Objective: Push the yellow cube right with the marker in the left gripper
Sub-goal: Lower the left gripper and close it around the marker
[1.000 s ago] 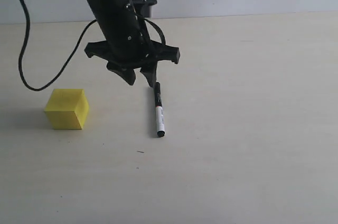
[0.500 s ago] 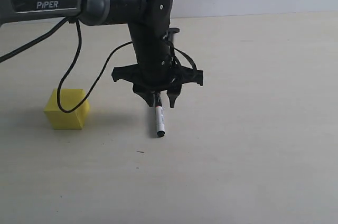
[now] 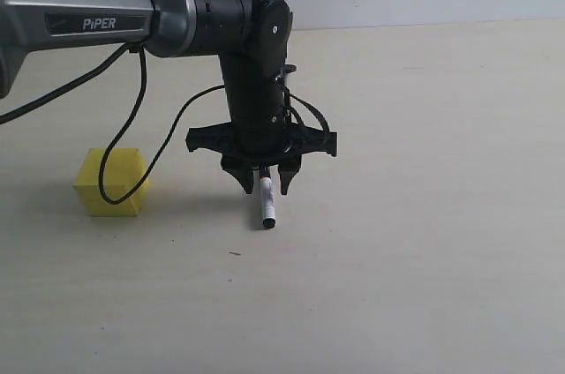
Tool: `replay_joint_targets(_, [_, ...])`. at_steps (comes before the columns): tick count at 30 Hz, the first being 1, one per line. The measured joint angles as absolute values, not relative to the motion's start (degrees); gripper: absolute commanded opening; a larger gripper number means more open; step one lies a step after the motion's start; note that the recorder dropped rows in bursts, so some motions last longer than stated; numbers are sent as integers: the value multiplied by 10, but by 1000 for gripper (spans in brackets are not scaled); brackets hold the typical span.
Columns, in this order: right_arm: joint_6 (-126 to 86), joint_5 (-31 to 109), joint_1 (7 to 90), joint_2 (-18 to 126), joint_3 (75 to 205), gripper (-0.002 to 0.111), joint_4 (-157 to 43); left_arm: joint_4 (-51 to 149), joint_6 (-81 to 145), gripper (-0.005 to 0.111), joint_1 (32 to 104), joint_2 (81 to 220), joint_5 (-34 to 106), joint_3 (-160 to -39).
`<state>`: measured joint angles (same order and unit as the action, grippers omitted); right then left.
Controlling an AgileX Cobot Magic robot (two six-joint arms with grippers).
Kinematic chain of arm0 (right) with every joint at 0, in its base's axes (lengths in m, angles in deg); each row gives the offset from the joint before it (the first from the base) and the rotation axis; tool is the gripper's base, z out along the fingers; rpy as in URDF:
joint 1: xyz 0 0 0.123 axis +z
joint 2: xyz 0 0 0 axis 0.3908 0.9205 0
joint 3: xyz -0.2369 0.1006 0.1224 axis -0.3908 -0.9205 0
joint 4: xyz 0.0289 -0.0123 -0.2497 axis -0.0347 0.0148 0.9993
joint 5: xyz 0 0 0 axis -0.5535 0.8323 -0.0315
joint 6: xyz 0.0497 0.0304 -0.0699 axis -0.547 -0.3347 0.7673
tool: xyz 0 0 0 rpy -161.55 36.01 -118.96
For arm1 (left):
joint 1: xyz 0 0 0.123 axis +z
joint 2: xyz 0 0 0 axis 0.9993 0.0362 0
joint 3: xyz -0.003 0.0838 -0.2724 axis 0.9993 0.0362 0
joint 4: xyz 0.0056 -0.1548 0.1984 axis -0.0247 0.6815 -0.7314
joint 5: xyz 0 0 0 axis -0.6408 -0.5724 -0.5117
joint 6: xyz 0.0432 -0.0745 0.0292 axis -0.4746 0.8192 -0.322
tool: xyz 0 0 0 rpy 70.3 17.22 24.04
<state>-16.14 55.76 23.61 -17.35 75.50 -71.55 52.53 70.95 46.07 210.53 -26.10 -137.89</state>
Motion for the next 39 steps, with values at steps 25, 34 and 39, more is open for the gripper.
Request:
replay_joint_targets(25, [-161, 558, 236, -173, 755, 0, -716, 525, 710, 12, 461, 2128, -257, -1381])
replay_joint_targets(34, [-161, 558, 236, -173, 755, 0, -716, 525, 709, 17, 461, 2128, -257, -1383])
replay_joint_targets(39, [-161, 558, 236, -173, 755, 0, -716, 525, 706, 41, 461, 2130, -257, -1383])
